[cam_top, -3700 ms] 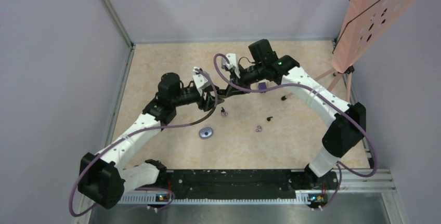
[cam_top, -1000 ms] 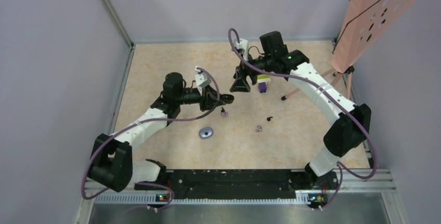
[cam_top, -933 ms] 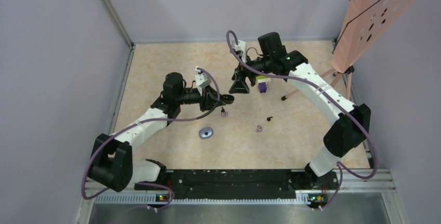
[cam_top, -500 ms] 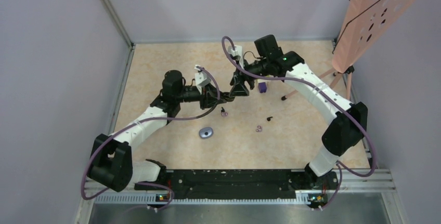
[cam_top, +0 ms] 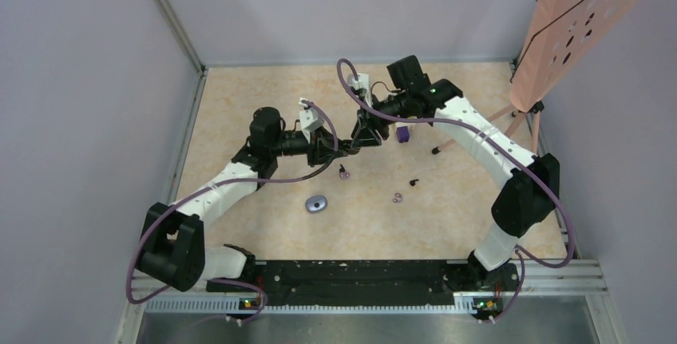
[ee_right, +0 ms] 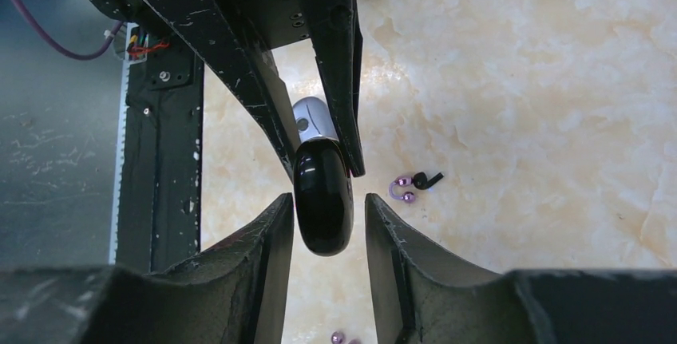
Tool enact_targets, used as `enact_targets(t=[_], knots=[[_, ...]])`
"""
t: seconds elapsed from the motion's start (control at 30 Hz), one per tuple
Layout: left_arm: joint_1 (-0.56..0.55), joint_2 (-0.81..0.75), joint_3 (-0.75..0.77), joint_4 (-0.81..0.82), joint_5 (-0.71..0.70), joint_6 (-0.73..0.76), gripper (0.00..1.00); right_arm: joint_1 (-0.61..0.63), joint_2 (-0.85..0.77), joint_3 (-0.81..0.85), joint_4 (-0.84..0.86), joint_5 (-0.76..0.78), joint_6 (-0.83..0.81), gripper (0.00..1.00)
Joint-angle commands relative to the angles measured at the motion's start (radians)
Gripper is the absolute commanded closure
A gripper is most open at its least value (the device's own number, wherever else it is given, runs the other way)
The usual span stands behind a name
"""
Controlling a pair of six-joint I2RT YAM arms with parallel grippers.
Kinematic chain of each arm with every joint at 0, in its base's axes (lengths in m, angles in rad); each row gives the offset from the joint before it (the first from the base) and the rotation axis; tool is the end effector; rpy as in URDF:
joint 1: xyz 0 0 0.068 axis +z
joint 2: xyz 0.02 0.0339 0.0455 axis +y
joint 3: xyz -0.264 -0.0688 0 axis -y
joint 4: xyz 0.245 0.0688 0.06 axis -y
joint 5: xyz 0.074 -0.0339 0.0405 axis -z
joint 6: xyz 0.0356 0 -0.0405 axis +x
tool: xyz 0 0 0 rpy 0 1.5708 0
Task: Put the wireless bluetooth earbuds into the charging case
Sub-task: Open the charging case.
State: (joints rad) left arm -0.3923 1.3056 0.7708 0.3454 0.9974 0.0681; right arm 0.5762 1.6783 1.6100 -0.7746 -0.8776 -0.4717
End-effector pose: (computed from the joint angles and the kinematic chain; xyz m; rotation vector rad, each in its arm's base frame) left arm 0.2508 -0.1361 0.2775 1.0945 1.4303 -1.1018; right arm 0.2880 0.2198 0.3469 -1.4703 1.7426 1.0965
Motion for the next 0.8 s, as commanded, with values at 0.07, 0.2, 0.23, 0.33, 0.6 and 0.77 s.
enact_targets(t=[0.07,0.2,0.23,0.33,0.6,0.77], knots=[[0.0,0.005,0.041,0.077,-0.006,-0.04,1.0,0.008,0.007,0.011,0.012,-0.02,-0.017,0.54],[0.0,0.009,0.041,0.087,-0.011,-0.045,1.0,0.011,0.013,0.017,0.011,-0.008,-0.015,0.54],[0.0,0.012,0.041,0.088,-0.013,-0.047,1.0,0.011,0.015,0.017,0.012,-0.009,-0.018,0.58],[0.0,0.015,0.04,0.099,-0.023,-0.054,1.0,0.011,0.017,0.019,0.011,-0.007,-0.02,0.66],[0.0,0.025,0.036,0.15,-0.048,-0.106,1.0,0.011,0.024,0.014,0.011,0.01,-0.02,0.8],[0.0,0.027,0.029,0.147,-0.081,-0.122,0.96,0.008,0.023,0.029,0.01,0.015,-0.019,1.0]])
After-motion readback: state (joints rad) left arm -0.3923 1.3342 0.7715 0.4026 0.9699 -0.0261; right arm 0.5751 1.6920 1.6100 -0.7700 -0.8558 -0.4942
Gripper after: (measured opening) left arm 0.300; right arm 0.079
